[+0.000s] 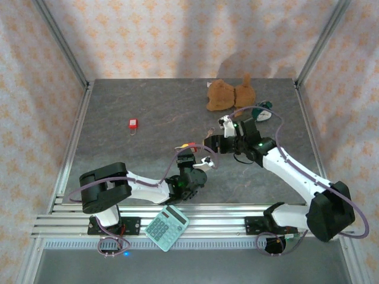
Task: Unlock with the key
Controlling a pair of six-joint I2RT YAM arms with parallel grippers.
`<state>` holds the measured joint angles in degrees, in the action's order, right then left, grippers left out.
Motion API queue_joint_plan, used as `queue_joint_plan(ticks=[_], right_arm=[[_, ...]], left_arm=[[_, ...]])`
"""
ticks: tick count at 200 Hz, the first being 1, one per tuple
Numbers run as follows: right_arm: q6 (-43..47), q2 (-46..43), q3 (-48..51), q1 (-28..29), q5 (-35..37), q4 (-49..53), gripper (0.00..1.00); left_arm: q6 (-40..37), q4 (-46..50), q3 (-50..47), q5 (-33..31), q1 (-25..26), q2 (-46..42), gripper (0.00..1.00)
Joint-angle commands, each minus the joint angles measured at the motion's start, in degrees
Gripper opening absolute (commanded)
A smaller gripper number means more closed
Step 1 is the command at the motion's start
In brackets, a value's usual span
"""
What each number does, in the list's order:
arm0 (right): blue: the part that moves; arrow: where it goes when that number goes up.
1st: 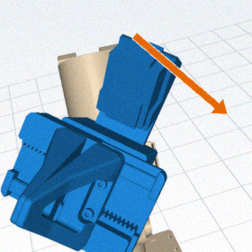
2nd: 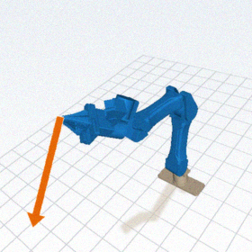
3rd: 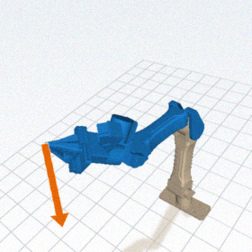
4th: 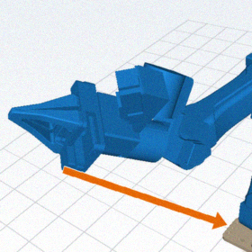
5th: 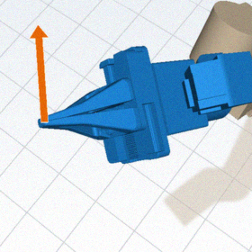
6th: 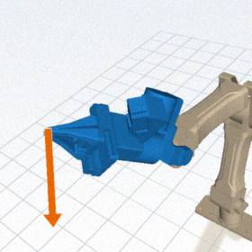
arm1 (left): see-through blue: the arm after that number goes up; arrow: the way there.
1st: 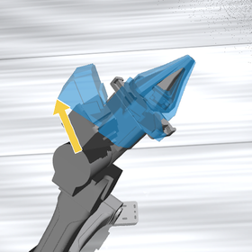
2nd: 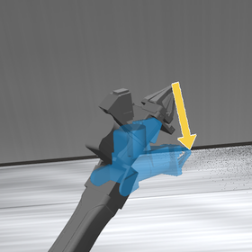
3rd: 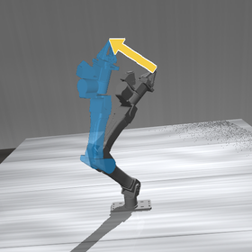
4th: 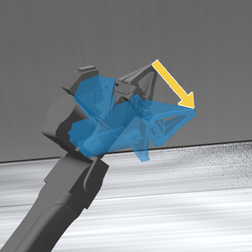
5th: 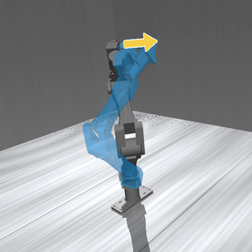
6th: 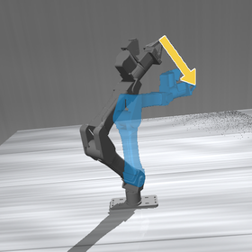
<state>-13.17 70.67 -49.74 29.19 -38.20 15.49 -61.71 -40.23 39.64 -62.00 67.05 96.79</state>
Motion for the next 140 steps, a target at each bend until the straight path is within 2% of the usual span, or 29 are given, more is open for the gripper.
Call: queue_joint_plan(ticks=[1,99,140], right_arm=[[1.23,0.08,-1.00,0.69,-1.32,0.14,0.61],[0.85,0.34,0.64,0.87,-7.06,-4.58,0.53],[1.86,1.46,0.83,1.19,-7.02,-4.56,0.49]], left_arm=[[-0.91,-2.67,-0.35,-1.28,0.36,0.33,0.17],[-1.97,-2.73,0.00,-1.37,1.00,-0.19,0.16],[-1.17,-1.51,0.06,-0.94,1.07,-1.54,0.16]])
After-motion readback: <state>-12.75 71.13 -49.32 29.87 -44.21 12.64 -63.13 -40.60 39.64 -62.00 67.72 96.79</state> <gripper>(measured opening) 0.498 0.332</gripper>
